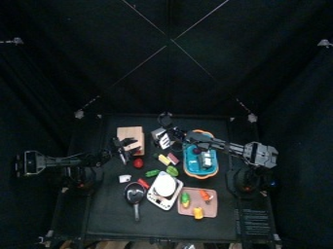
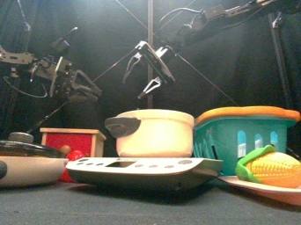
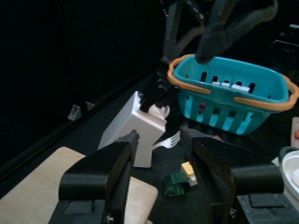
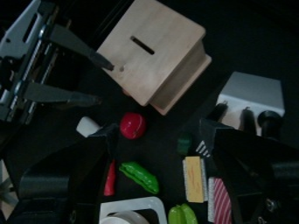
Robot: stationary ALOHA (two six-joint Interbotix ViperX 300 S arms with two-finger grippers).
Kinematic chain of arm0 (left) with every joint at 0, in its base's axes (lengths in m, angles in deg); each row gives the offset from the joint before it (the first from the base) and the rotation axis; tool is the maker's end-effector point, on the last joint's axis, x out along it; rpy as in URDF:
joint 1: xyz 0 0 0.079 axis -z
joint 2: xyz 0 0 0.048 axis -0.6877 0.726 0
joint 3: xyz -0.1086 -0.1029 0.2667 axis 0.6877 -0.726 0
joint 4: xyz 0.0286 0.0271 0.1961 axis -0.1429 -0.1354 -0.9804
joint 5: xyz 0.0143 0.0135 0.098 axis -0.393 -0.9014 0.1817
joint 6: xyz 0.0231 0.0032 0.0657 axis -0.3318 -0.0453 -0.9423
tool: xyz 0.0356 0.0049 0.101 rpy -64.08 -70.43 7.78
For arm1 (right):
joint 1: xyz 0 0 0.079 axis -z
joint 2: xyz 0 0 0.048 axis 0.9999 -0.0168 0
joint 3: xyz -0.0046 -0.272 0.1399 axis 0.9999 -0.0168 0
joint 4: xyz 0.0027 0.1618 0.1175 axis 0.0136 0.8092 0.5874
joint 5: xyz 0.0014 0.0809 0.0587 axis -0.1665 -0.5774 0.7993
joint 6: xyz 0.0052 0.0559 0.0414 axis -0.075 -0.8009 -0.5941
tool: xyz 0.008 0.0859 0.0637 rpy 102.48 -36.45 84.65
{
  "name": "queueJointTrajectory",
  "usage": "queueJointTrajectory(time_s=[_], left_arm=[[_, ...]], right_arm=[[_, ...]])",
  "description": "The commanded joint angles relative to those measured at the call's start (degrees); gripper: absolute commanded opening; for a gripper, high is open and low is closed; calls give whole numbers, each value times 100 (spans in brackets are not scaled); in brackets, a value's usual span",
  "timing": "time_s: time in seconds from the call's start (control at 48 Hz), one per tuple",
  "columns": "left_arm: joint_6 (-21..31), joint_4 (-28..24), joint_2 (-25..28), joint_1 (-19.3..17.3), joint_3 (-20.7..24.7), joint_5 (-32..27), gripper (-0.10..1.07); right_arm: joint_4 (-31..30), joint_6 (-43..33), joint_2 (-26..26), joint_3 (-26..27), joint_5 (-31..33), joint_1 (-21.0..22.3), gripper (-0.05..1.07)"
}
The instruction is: Grab cleaver
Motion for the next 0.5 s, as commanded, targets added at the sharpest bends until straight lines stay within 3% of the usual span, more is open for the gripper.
queueJointTrajectory(time_s=[0.0, 0.104, 0.479], left_arm=[[-9, 9, -9, -18, 70, 26, 82], [-9, 9, -9, -18, 70, 26, 82], [-9, 9, -9, -18, 62, 26, 82]], right_arm=[[-580, -334, 18, 483, 677, 18, 99], [-1011, -563, -158, 650, 976, -35, 99], [-1310, -976, -527, 729, 949, -141, 98]])
